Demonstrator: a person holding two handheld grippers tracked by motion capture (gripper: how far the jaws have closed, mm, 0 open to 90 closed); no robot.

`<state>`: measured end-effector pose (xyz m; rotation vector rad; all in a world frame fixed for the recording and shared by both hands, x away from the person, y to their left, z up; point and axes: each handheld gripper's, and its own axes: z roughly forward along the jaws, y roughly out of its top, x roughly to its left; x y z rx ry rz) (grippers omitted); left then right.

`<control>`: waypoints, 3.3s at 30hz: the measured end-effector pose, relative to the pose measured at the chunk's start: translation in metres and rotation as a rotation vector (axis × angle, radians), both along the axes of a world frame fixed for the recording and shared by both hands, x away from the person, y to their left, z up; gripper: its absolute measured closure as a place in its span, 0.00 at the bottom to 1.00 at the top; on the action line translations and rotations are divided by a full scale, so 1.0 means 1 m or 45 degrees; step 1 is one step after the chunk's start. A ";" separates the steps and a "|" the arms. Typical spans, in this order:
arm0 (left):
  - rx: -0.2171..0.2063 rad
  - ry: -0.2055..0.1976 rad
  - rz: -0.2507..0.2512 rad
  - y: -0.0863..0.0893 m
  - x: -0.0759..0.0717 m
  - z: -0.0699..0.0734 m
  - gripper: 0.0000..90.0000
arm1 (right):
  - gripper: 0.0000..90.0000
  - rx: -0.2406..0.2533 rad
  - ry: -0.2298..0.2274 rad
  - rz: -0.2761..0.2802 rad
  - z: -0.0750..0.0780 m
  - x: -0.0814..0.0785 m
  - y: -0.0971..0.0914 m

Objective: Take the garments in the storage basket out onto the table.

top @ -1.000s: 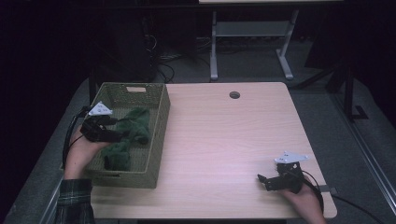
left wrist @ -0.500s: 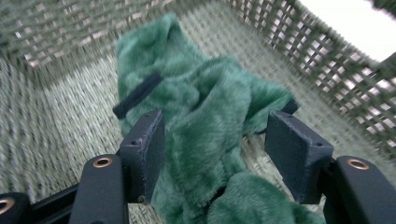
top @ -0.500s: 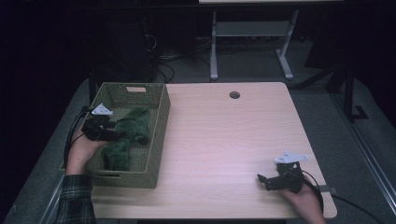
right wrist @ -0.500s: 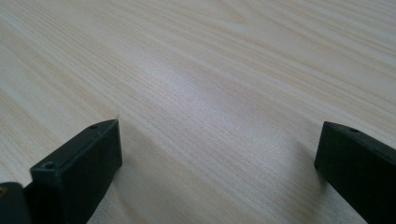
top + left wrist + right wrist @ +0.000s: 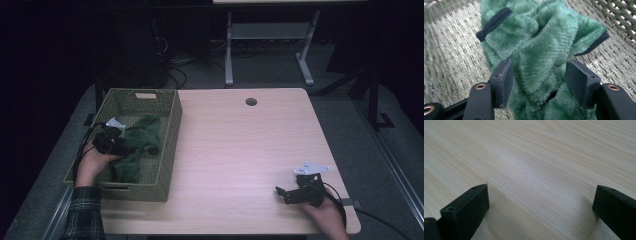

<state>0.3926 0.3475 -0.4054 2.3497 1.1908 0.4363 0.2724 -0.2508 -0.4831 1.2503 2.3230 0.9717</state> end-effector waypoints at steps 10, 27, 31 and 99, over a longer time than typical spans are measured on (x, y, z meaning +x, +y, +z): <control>-0.018 0.104 0.027 -0.001 0.001 -0.003 0.81 | 0.00 -0.001 0.001 -0.001 0.000 0.000 0.000; -0.207 0.066 0.064 0.004 -0.008 0.030 0.96 | 0.00 -0.003 -0.002 -0.003 0.000 0.001 0.000; -0.303 0.024 0.053 0.005 -0.014 0.042 0.96 | 0.00 -0.002 -0.002 -0.003 0.000 0.001 0.000; -0.645 -0.362 -0.343 -0.131 -0.037 0.205 0.97 | 0.00 -0.004 -0.002 -0.002 0.000 0.001 0.000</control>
